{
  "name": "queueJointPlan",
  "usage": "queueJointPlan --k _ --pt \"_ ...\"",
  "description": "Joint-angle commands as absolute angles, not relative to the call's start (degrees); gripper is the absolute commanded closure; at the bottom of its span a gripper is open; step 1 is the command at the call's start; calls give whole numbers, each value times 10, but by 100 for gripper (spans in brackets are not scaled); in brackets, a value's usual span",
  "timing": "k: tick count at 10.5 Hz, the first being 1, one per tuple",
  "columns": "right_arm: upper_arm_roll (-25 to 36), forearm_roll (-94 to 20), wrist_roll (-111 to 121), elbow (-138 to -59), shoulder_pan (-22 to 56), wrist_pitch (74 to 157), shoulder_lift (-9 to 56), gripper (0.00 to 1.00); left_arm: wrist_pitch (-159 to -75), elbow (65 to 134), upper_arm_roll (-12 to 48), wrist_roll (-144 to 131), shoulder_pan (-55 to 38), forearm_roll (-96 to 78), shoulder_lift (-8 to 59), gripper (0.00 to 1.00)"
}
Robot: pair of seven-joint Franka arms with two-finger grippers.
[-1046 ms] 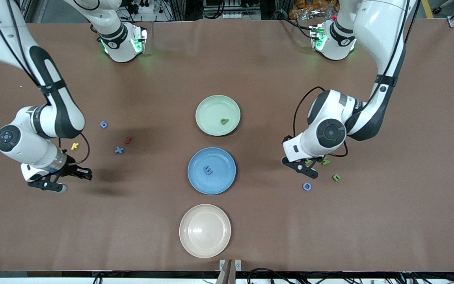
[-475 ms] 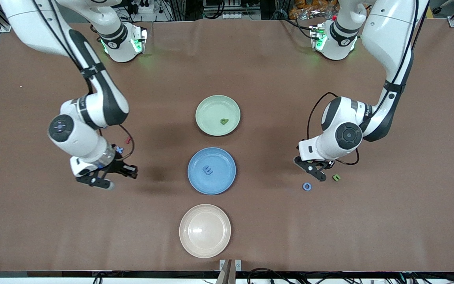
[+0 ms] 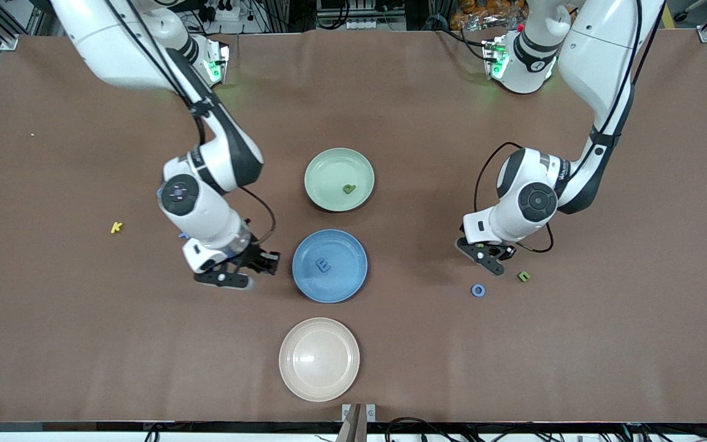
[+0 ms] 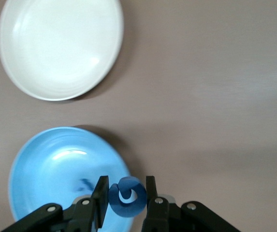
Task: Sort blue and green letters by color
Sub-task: 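Lower the blue G onto the blue plate and open the right gripper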
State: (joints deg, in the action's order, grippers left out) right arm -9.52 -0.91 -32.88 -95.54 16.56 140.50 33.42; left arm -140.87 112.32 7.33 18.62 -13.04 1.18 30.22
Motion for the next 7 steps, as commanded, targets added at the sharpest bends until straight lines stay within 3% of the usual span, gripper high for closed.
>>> queueJointPlan --k 1,4,5,6,7 --pt "-80 -13 -349 -861 227 1404 411 81 -1443 1141 76 203 -127 21 308 29" --pt "-79 -8 -408 -835 266 1405 429 80 -1455 1141 76 203 -126 21 316 34" --pt "-80 -9 -414 -835 272 1404 430 58 -1455 1141 75 203 -126 21 317 36" --pt "-80 -8 -417 -835 273 1398 428 1 -1455 1141 75 204 -126 21 319 38" --pt "-80 -9 -416 -836 268 1391 427 0 -1455 1141 74 203 -127 21 322 41"
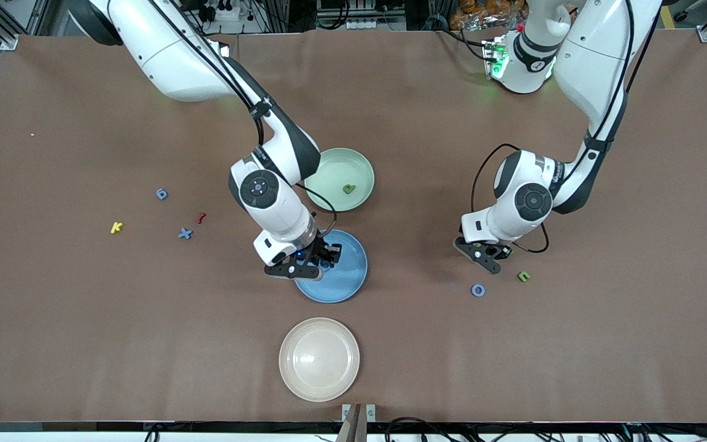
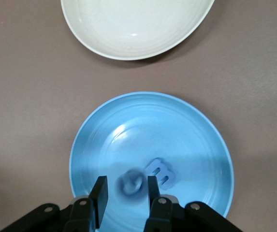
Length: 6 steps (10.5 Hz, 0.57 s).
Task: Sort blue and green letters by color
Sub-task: 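Lower the blue G onto the blue plate and open the right gripper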
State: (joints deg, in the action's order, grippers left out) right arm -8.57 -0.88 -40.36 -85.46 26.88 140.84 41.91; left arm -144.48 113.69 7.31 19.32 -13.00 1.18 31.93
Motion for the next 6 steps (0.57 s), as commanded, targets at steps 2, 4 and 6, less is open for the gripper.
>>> queueJointPlan --k 2,4,6 --pt "-80 2 -411 -840 252 1344 408 0 -1455 1141 74 203 -127 21 323 56" --pt "-80 6 -383 -861 217 1267 368 0 -1455 1141 73 203 -127 21 326 78" --pt "-81 34 -340 -925 165 1267 328 0 -1455 1141 76 190 -131 21 317 100"
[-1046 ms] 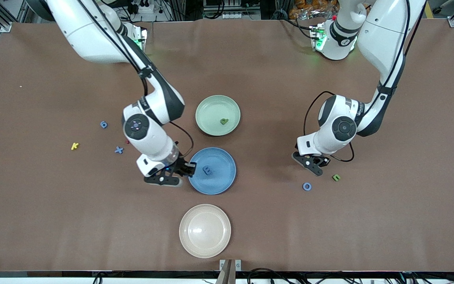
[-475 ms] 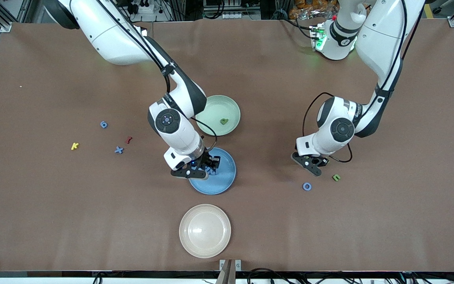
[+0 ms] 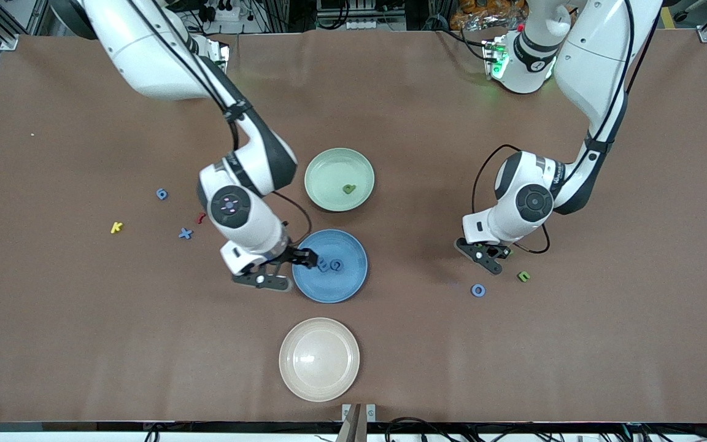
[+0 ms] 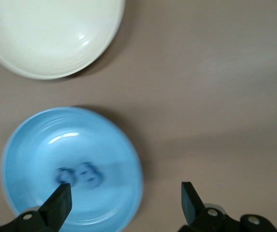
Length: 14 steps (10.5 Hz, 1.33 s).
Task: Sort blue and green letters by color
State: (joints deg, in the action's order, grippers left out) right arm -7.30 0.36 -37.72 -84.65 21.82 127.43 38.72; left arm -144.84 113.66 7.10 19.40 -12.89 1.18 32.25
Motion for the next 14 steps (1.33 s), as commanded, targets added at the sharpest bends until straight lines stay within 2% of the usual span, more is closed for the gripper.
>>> queueJointPlan --k 1,5,7,8,11,13,14 --pt "-81 53 -322 -958 143 1272 306 0 -1453 1140 77 154 -136 21 309 100" --pt "-81 57 -280 -1035 30 1295 252 0 -1449 1133 112 -105 -227 20 300 100" --pt "-81 57 -242 -1117 -16 1372 224 0 -1449 1118 130 -248 -280 19 304 100" --pt "-81 57 -236 -1155 -31 1419 218 0 -1449 1103 131 -326 -314 18 306 100" --pt "-81 56 -236 -1206 -38 1458 198 0 -1449 1056 130 -476 -382 18 320 100" --pt "-82 56 -236 -1263 -39 1534 198 0 -1450 1039 128 -519 -417 19 340 79" --pt "-81 57 -235 -1283 -39 1548 198 0 -1450 1033 127 -535 -428 20 348 33"
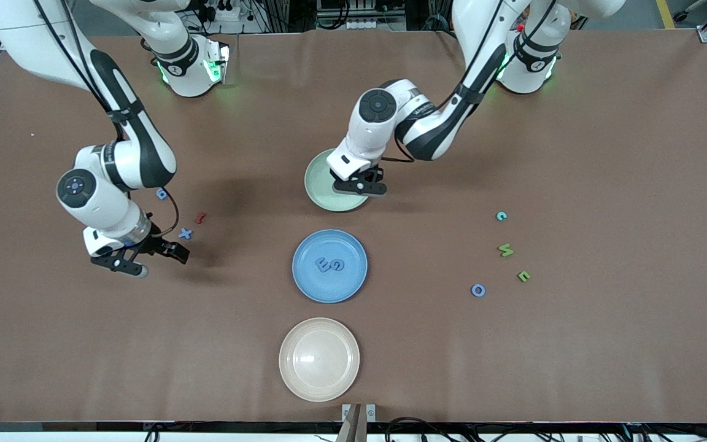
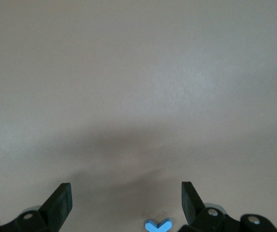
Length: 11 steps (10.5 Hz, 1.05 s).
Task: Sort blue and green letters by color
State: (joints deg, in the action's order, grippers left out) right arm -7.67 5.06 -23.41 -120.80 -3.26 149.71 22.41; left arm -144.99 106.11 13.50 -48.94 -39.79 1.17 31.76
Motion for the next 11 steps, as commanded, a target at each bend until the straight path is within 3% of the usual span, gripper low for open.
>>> queueJointPlan --k 1,5,8,11 --pt "-82 56 -236 -1293 -39 1549 198 0 -1450 1033 127 -535 -427 21 349 0" --pt "-82 57 -228 -1300 -44 1549 201 0 -1447 1042 125 -475 -383 43 325 0" --pt "-82 57 -213 -1302 -50 1549 216 0 -1324 1056 126 -381 -301 43 268 0" --pt "-82 58 -212 -1317 -49 1549 216 0 -1307 1087 127 -300 -199 54 241 0"
